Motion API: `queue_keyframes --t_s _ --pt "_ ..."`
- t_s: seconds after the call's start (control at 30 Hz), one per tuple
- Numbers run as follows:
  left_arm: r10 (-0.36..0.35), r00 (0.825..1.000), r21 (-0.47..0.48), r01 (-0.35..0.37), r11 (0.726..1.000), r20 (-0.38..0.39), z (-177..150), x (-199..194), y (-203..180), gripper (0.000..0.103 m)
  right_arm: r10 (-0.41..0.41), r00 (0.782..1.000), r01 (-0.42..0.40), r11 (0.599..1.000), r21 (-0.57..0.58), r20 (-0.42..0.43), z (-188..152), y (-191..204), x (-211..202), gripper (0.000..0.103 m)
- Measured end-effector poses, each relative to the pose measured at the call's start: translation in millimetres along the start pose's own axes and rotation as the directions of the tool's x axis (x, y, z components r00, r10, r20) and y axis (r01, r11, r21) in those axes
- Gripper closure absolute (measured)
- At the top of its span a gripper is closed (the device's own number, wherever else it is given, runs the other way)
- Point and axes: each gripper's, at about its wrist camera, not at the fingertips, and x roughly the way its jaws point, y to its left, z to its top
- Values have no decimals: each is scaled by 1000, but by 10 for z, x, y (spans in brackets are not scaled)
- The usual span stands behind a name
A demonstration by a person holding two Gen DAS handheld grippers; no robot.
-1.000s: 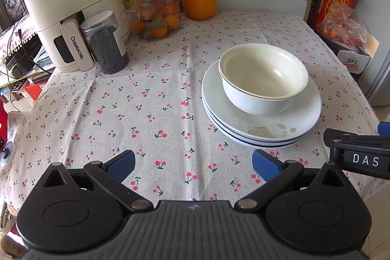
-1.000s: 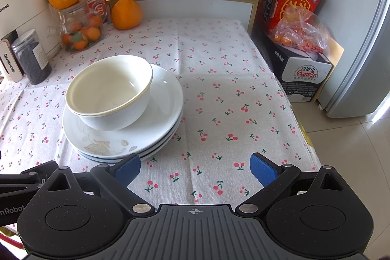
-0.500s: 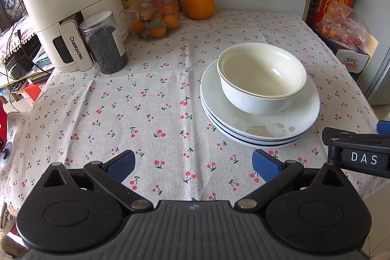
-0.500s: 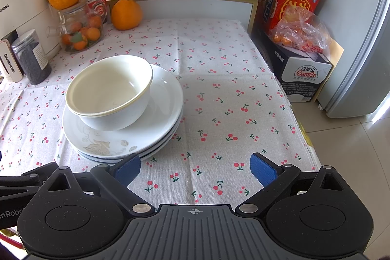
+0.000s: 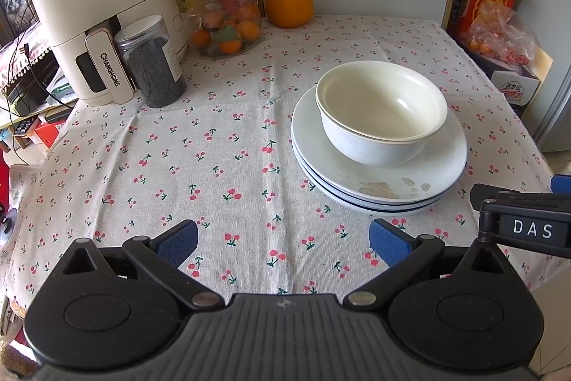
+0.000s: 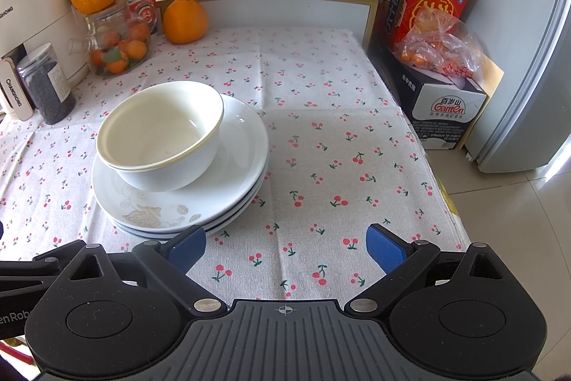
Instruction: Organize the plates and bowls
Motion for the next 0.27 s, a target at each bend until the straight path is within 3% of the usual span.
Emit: queue_keyframes --t_s 0.27 --pt "-15 1000 3 15 1000 -2 -19 11 -23 1 -4 1000 4 1000 3 3 14 -22 -9 5"
